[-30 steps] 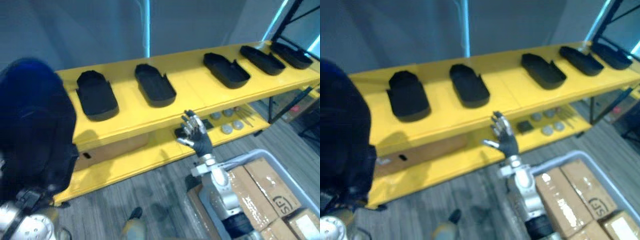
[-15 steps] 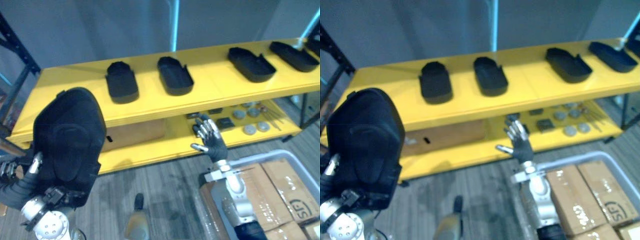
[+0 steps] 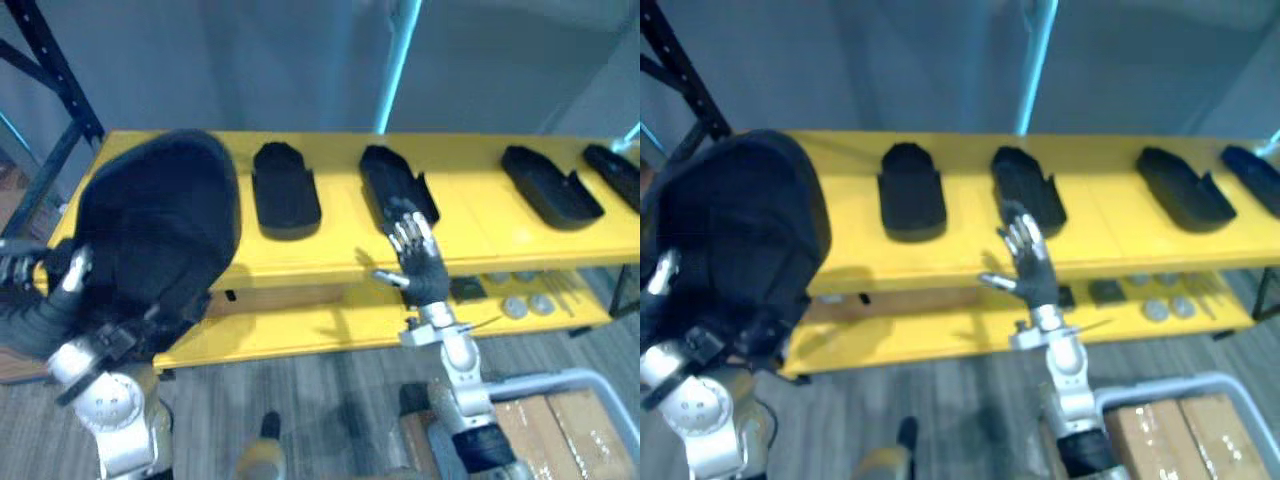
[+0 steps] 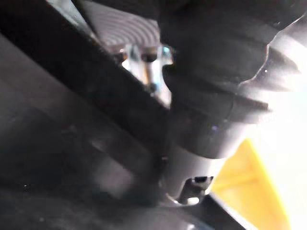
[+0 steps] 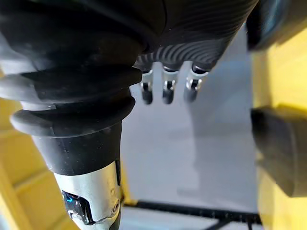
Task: Walk over and take plastic housings, then place them on the shelf
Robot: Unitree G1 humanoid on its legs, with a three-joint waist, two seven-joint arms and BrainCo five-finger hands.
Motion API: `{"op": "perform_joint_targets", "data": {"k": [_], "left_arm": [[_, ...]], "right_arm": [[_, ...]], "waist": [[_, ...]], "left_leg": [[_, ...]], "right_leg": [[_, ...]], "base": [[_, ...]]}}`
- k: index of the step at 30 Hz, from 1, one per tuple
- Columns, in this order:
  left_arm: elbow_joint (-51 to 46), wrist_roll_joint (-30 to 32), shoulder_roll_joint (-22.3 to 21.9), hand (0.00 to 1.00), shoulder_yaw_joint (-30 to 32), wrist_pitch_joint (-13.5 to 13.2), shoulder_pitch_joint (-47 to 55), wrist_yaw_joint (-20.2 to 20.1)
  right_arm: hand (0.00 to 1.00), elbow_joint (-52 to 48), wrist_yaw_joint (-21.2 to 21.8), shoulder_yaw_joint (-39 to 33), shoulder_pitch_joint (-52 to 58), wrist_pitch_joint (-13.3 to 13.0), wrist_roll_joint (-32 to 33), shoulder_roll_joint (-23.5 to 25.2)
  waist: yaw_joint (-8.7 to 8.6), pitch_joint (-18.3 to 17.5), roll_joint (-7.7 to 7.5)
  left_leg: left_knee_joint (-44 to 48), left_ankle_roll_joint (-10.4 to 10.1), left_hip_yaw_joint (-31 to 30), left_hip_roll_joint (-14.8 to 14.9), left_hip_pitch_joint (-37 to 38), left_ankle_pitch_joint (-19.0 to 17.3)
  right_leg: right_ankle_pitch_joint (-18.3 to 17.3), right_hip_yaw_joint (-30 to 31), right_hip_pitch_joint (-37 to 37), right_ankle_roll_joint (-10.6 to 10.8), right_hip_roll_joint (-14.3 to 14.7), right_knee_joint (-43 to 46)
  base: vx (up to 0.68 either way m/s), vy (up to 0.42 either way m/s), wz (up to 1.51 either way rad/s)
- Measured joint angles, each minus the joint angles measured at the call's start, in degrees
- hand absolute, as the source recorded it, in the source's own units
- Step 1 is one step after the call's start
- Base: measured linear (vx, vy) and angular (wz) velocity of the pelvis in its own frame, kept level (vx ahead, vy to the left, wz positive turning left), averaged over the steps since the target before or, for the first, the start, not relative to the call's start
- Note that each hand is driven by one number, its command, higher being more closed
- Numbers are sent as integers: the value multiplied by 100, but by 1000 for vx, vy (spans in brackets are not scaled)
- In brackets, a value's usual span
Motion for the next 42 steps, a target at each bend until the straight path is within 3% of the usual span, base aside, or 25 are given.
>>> {"op": "perform_joint_targets", "data": {"k": [1,2,3,4,5,6,10,13,15,16,17,18,19,22,24,25,30,32,39,42], "left_arm": [[32,0,15,100,-34,28,-26,27],[75,17,44,100,-85,104,-20,80],[108,64,-145,100,-127,180,126,105],[103,71,-177,100,-127,187,164,109],[59,82,-260,100,-120,239,301,124],[43,83,-322,100,-116,263,350,143],[-169,79,-432,100,-127,297,503,195],[-169,31,-685,100,-190,312,625,176],[-166,35,-812,100,-387,319,720,80],[-167,31,-846,100,-533,320,793,-27],[-173,31,-828,100,-593,316,837,-126],[-173,30,-830,100,-598,316,871,-145],[-176,28,-835,100,-581,315,968,-143],[-250,-15,-830,100,-545,293,1260,-133],[-345,-89,-839,100,-579,268,1339,-191],[-363,-166,-839,100,-608,230,1358,-303],[-371,-235,-798,100,-593,237,1350,-514],[-372,-231,-789,100,-582,235,1345,-531],[-255,-255,-721,100,-758,296,818,-577],[-174,-291,-592,100,-1079,411,531,-754]], "right_arm": [[0,-28,3,0,-1,0,-1,-6],[0,-85,49,-6,-1,0,0,-39],[0,-86,163,-13,-12,-1,-2,-247],[0,-86,203,-12,-20,-1,-2,-284],[0,-87,319,-3,-37,0,7,-389],[0,-88,395,0,-57,10,16,-414],[0,-89,578,121,-461,83,75,-346],[0,-88,438,289,-795,19,0,-74],[0,-88,319,296,-816,-31,-81,63],[0,-109,218,297,-827,-31,-179,100],[0,-184,153,307,-824,-28,-268,98],[0,-217,113,363,-825,-25,-277,76],[0,-326,106,467,-834,-27,-282,-12],[0,-387,127,521,-887,-56,-189,-29],[0,-408,108,564,-810,-71,-147,-73],[0,-409,93,601,-748,-73,-146,-62],[0,-419,-47,800,-348,-65,-202,158],[0,-432,-133,803,-176,-61,-217,252],[0,-499,-378,794,297,-12,-301,311],[0,-496,-698,791,537,8,-454,316]], "waist": [[-14,-21,-34],[-43,-107,-173],[-50,-198,40],[-33,-214,87],[50,-272,295],[76,-312,401],[103,-311,402],[187,-297,437],[180,-287,442],[171,-281,458],[203,-268,507],[209,-256,513],[203,-249,490],[188,-249,543],[109,-359,714],[10,-423,814],[-115,-404,477],[-108,-444,427],[-300,-460,419],[-405,-439,398]], "left_leg": [[-25,-51,-28,-26,3,-3],[-55,-228,-167,-163,-24,-2],[-148,-311,-266,-57,12,14],[-159,-342,-264,-15,11,23],[-202,-417,-259,125,14,55],[-196,-447,-240,198,3,67],[39,-502,-241,254,-20,27],[135,-487,8,247,-80,42],[134,-204,572,191,-164,250],[34,98,1045,147,-185,439],[-11,393,1457,176,-199,186],[53,446,1700,236,-221,0],[204,423,2045,292,-308,-437],[579,473,2004,338,-373,-434],[682,298,1857,505,-163,-282],[517,-220,1726,498,-39,-135],[54,-240,1872,100,346,-156],[-124,-218,1969,-7,517,-141],[-515,-56,1983,-404,723,-70],[-512,42,1879,-440,775,-119]], "right_leg": [[83,143,-34,14,88,-261],[516,416,-86,161,139,-629],[502,229,26,254,230,-765],[536,215,57,224,276,-826],[684,180,196,174,475,-1082],[749,99,330,144,595,-1285],[727,-116,670,103,723,-1490],[614,-527,936,-26,770,-1573],[513,-1040,1157,-117,776,-1562],[481,-1379,1278,-172,771,-1549],[430,-1686,1353,-211,800,-1535],[428,-1819,1399,-210,805,-1549],[371,-1996,1435,-248,708,-1624],[250,-2040,1344,-218,453,-1542],[310,-1990,1262,-107,461,-1433],[354,-1963,1247,3,425,-1371],[554,-1453,1106,280,62,-1419],[583,-1334,1126,329,-26,-1455],[589,-1229,1028,352,-381,-1163],[576,-995,645,127,-605,-159]], "base": [[115,-210,72],[142,-224,67],[142,-224,54],[177,-201,23],[161,-153,3],[220,-208,14],[139,-127,32],[46,-70,65],[-4,-54,139],[-62,-11,161],[-84,-4,154],[-92,-22,129],[-94,-15,89],[-11,27,30],[94,119,0],[105,160,-3],[68,147,-38],[44,97,-30],[40,99,0],[50,97,18]]}}
